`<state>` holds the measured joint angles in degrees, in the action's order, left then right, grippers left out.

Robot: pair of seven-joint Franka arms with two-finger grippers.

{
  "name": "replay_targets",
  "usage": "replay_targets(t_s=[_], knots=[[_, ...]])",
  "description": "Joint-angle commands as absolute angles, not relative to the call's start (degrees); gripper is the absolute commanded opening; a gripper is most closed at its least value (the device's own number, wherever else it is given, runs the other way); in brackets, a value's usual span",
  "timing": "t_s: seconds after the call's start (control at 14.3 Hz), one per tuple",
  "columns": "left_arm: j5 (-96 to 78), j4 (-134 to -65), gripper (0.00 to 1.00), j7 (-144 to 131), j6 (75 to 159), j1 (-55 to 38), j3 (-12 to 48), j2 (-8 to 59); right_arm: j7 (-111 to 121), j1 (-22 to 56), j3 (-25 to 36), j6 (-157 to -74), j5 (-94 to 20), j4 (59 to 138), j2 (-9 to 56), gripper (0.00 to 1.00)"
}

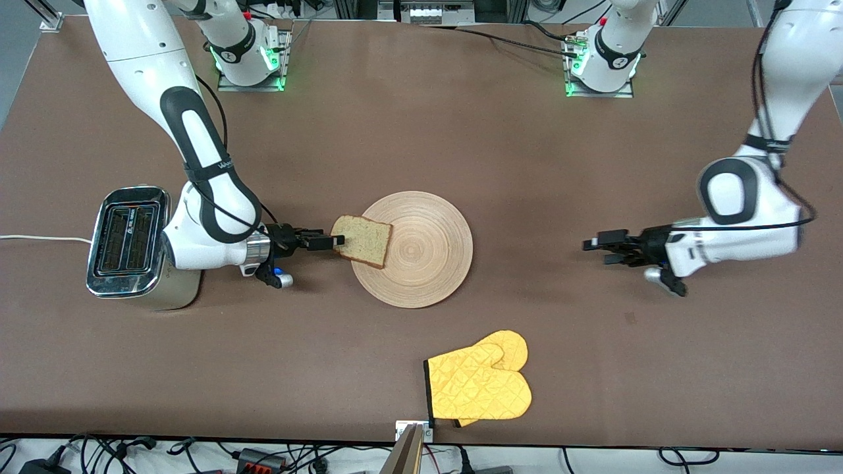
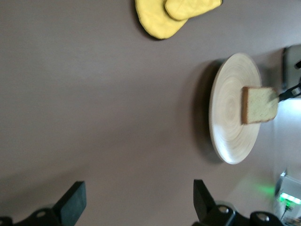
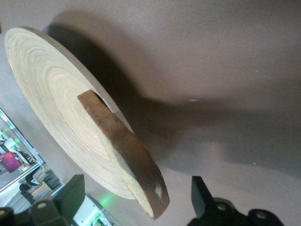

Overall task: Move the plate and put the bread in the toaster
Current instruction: 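Lift the bread with the right gripper while the left gripper withdraws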

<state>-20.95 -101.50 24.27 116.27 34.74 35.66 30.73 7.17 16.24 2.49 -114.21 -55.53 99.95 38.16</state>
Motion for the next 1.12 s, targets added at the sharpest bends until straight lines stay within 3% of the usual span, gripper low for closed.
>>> replay_targets(t_s=[0.0, 0.07, 0.14, 0.21, 0.35, 0.42, 0.49, 0.77, 1.05], knots=[[-11.80, -91.96, 1.00, 18.38, 106.20, 34.10, 34.37, 30.76, 8.61, 17.23, 2.64, -115.22, -57.57, 99.67, 39.11, 0.95], [-8.99, -89.41, 1.00, 18.02, 103.65, 34.10, 34.37, 30.59, 8.61, 17.23, 2.64, -115.22, -58.00, 99.67, 39.29, 0.91], [-5.40, -85.90, 1.00, 17.93, 100.14, 34.01, 34.45, 30.50, 8.61, 17.31, 2.64, -115.14, -58.09, 99.67, 39.46, 0.78], [-1.79, -82.04, 1.00, 17.23, 96.37, 33.75, 34.98, 30.41, 8.61, 17.31, 2.64, -115.05, -58.10, 99.67, 39.55, 0.63], [2.62, -77.10, 1.00, 14.43, 91.43, 33.14, 35.59, 29.54, 8.61, 17.58, 2.64, -114.52, -58.18, 99.41, 39.29, 0.22], [3.25, -75.25, 1.00, 14.15, 88.97, 32.79, 35.60, 29.27, 8.61, 17.49, 2.64, -114.43, -58.18, 99.23, 39.29, 0.07], [3.25, -73.84, 1.00, 13.98, 86.77, 32.78, 35.60, 29.18, 8.61, 17.58, 2.64, -114.43, -58.18, 99.14, 39.29, 0.00], [8.78, -72.16, 1.00, 11.43, 83.85, 30.68, 35.60, 26.38, 8.18, 17.84, 2.90, -114.35, -56.26, 98.26, 36.93, 0.00], [8.17, -75.48, 1.00, 0.38, 83.67, 31.02, 37.17, 20.93, -0.85, 16.97, 3.51, -112.34, -41.97, 96.95, 31.30, 0.00]])
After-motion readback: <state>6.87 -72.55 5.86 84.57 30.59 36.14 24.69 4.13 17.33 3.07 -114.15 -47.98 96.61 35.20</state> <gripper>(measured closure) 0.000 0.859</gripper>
